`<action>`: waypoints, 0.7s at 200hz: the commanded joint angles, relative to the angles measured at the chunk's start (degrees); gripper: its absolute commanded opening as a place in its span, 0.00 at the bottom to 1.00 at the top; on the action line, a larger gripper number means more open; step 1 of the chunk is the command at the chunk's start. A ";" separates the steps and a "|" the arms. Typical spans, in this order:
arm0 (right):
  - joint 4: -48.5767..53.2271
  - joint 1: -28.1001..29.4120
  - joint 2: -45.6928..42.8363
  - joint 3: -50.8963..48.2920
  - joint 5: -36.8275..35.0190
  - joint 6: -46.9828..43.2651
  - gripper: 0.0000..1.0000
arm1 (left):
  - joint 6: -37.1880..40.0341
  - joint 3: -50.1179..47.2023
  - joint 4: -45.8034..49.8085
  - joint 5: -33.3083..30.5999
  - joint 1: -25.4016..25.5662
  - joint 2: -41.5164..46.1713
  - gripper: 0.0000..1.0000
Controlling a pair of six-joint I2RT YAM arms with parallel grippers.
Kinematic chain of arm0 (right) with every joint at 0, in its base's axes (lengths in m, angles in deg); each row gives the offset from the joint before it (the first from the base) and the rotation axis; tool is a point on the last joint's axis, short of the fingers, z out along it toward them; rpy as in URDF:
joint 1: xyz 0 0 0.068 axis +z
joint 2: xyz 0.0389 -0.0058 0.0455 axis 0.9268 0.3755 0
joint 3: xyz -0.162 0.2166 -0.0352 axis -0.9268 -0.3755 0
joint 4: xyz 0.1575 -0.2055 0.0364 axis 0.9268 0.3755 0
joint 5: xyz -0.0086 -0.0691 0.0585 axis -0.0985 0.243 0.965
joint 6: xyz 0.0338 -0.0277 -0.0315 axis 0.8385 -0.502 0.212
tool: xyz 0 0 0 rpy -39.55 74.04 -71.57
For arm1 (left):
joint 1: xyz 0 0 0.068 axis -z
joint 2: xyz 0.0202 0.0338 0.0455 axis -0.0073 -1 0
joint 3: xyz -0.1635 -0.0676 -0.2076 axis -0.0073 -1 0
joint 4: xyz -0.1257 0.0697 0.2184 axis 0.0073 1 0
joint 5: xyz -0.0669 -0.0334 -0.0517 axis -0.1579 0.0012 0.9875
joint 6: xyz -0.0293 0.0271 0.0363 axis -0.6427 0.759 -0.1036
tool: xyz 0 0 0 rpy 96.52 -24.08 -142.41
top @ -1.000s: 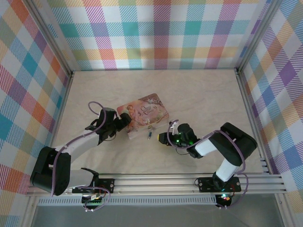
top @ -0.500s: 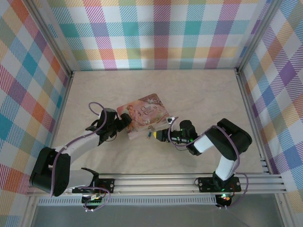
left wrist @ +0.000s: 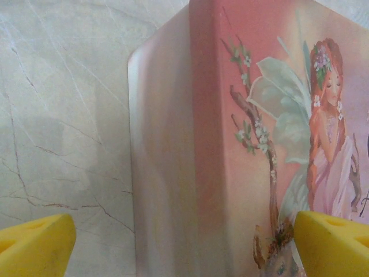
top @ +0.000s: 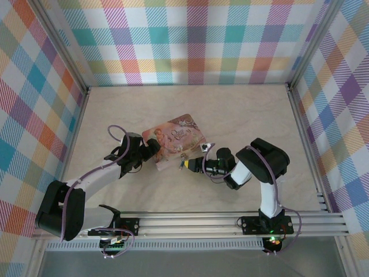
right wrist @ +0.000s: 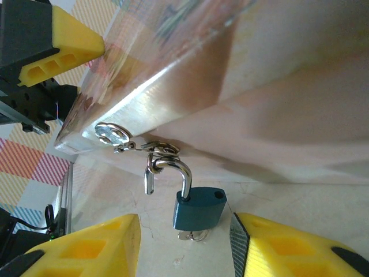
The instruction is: Unlock a padlock with a key
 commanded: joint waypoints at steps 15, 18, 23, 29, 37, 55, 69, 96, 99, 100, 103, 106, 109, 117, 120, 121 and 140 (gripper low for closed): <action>-4.68 -0.29 1.74 1.85 2.23 1.03 0.44 | 0.11 -1.93 6.14 -1.32 0.66 0.35 0.96; -4.68 -0.29 1.87 1.94 2.23 0.99 0.44 | 0.05 -1.92 6.14 -1.36 0.69 0.34 0.96; -4.68 -0.25 2.07 2.05 2.24 0.89 0.43 | 0.06 -1.92 6.14 -1.41 0.65 0.32 0.96; -4.68 -0.29 2.31 2.22 2.16 0.93 0.43 | 0.09 -1.92 6.14 -1.46 0.65 0.35 0.96; -4.63 -0.25 2.52 2.41 2.21 0.93 0.42 | 0.03 -1.93 6.14 -1.43 0.69 0.32 0.96; -4.63 -0.29 2.93 2.97 2.41 1.02 0.40 | 0.02 -1.92 6.22 -1.41 0.69 0.43 0.96; -4.68 -0.29 3.19 3.33 2.30 1.26 0.40 | -0.07 -1.94 6.22 -1.50 0.74 0.47 0.96; -4.68 -0.29 3.94 3.69 1.46 1.75 0.38 | -0.19 -1.92 6.31 -1.50 0.78 0.49 0.96; -4.68 -0.29 4.02 3.69 1.36 1.80 0.38 | -0.18 -1.92 6.31 -1.50 0.78 0.49 0.96; -4.68 -0.29 4.07 3.73 1.36 1.85 0.38 | -0.21 -1.92 6.31 -1.50 0.78 0.47 0.96; -4.68 -0.29 4.12 3.85 1.31 1.96 0.38 | -0.27 -1.92 6.31 -1.51 0.78 0.50 0.96; -4.68 -0.29 4.19 3.89 1.27 1.98 0.38 | -0.31 -1.92 6.24 -1.50 0.78 0.50 0.96; -4.68 -0.28 4.21 3.98 1.16 2.10 0.37 | -0.27 -1.92 6.23 -1.45 0.78 0.46 0.96; -4.65 -0.29 4.26 4.07 0.65 2.46 0.37 | -0.39 -1.92 6.15 -1.43 0.86 0.48 0.96; -4.65 -0.29 4.29 4.17 0.51 2.57 0.37 | -0.43 -1.92 6.14 -1.41 0.87 0.50 0.96; -4.66 -0.29 4.30 4.19 0.45 2.59 0.37 | -0.47 -1.92 6.14 -1.45 0.87 0.52 0.96; -4.68 -0.29 4.33 4.70 -0.03 3.25 0.35 | -0.75 -2.08 5.81 -1.41 1.12 0.44 0.96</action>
